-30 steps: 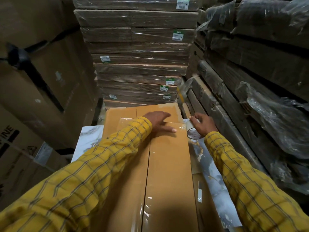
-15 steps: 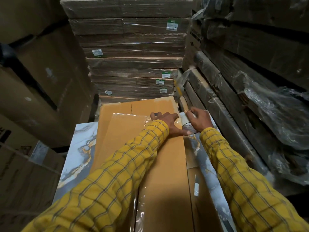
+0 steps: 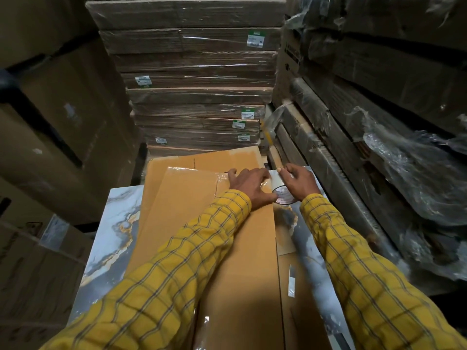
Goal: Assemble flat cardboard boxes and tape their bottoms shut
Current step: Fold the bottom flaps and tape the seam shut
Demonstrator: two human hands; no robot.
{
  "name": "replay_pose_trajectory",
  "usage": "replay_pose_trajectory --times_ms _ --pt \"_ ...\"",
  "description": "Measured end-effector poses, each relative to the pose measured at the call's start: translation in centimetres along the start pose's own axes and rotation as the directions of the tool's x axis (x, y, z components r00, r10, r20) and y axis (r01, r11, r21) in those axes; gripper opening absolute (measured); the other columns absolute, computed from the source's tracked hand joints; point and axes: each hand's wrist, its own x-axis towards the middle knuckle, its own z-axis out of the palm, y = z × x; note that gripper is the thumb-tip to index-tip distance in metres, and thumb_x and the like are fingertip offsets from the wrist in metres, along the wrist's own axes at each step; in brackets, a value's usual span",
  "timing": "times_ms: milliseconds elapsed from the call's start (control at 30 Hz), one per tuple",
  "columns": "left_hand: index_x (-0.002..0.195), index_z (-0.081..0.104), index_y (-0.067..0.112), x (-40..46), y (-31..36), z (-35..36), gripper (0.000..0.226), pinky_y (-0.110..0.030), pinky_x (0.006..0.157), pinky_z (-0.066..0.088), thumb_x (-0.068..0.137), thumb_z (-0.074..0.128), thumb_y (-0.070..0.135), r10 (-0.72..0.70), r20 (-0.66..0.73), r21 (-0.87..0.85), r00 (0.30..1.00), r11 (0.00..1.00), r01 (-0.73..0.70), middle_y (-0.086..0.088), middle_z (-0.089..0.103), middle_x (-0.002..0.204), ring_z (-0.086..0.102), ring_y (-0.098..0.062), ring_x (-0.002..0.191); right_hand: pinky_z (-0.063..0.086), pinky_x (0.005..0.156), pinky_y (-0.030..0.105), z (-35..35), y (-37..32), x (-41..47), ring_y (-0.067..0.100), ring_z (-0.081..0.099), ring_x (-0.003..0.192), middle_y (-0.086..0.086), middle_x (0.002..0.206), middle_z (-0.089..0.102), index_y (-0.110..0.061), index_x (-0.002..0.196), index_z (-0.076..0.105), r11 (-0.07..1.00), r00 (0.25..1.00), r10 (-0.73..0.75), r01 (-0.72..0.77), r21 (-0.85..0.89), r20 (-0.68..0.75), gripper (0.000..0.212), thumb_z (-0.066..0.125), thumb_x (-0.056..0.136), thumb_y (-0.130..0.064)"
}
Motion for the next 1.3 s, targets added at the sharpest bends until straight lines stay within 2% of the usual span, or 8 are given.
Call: replay_pose_trajectory --times_ms 233,433,567,700,833,967,1133,1300 --pt "0.115 0.056 0.038 2.3 0.5 -2.0 0.056 -0.043 0.101 0.027 0.068 0.068 0.065 0.167 0.134 0.005 0.977 0.986 -0.169 0.017 0.063 0.109 0.056 -0.016 0.111 0.033 0.068 0.031 -0.3 1.9 -0.4 0.033 0.057 0.083 0.016 0.077 0.060 -0.003 0.076 0.057 0.986 0.987 0.152 -0.147 0.082 -0.056 0.037 0.055 0.100 -0.031" --pt "0.111 0.059 0.036 3.2 -2.3 -2.6 0.071 -0.041 0.112 0.016 0.050 0.055 0.072 0.311 0.228 -0.096 0.923 0.950 -0.296 0.019 0.061 0.107 0.053 -0.010 0.107 0.044 0.076 0.041 1.4 0.4 -3.4 0.037 0.059 0.086 0.023 0.085 0.066 -0.013 0.070 0.057 0.977 0.971 0.192 -0.174 0.125 -0.142 0.037 0.053 0.102 -0.033" --pt "0.115 0.057 0.043 2.1 -2.7 -3.1 0.052 -0.074 0.106 -0.019 0.067 0.069 0.057 0.267 0.217 0.015 0.939 0.961 -0.277 0.003 0.052 0.134 0.019 -0.029 0.148 0.044 0.079 0.037 1.7 -0.3 -6.0 0.023 0.051 0.082 0.013 0.081 0.060 -0.010 0.076 0.056 0.930 0.969 0.238 -0.210 0.301 -0.063 0.036 0.053 0.102 -0.035" --pt "0.135 0.039 0.046 -0.1 -2.2 -3.1 0.072 -0.081 0.098 -0.019 0.073 0.074 0.052 0.207 0.333 0.203 0.920 0.937 -0.284 -0.005 0.034 0.148 0.003 -0.034 0.151 0.051 0.099 0.045 1.5 0.6 -8.4 0.027 0.062 0.098 0.007 0.101 0.069 -0.014 0.100 0.066 0.881 0.972 0.231 -0.229 0.413 0.047 0.040 0.057 0.090 -0.051" --pt "0.134 0.040 0.043 -1.9 -2.5 -3.2 0.077 -0.080 0.103 -0.014 0.068 0.079 0.044 0.281 0.355 0.116 0.891 0.933 -0.341 -0.005 0.038 0.144 0.012 -0.030 0.147 0.055 0.096 0.053 1.0 0.8 -10.8 0.021 0.067 0.097 0.001 0.103 0.072 -0.027 0.100 0.070 0.853 0.961 0.236 -0.276 0.443 0.144 0.033 0.058 0.089 -0.056" --pt "0.128 0.045 0.047 -3.7 -3.3 -3.1 0.073 -0.078 0.104 -0.014 0.063 0.078 0.039 0.393 0.363 0.027 0.845 0.902 -0.431 0.000 0.042 0.134 0.018 -0.024 0.144 0.055 0.096 0.053 1.5 0.0 -14.2 0.022 0.067 0.106 -0.002 0.109 0.071 -0.031 0.108 0.067 0.883 0.961 0.258 -0.278 0.378 0.103 0.046 0.055 0.084 -0.069" --pt "0.128 0.051 0.042 -5.7 -4.0 -3.4 0.073 -0.074 0.108 -0.015 0.058 0.070 0.047 0.497 0.386 -0.021 0.777 0.847 -0.532 -0.002 0.044 0.134 0.019 -0.022 0.144 0.049 0.096 0.042 3.5 -1.4 -17.7 0.032 0.060 0.110 0.012 0.116 0.068 -0.020 0.113 0.065 0.957 0.971 0.239 -0.235 0.172 0.001 0.034 0.055 0.098 -0.048" --pt "0.123 0.055 0.042 -6.1 -4.7 -2.8 0.061 -0.073 0.110 -0.013 0.065 0.065 0.058 0.525 0.319 -0.014 0.789 0.835 -0.550 0.000 0.048 0.135 0.024 -0.022 0.145 0.048 0.092 0.040 5.0 -2.1 -18.8 0.034 0.058 0.110 0.015 0.117 0.067 -0.018 0.113 0.064 0.952 0.961 0.275 -0.267 0.147 -0.035 0.031 0.054 0.100 -0.045"
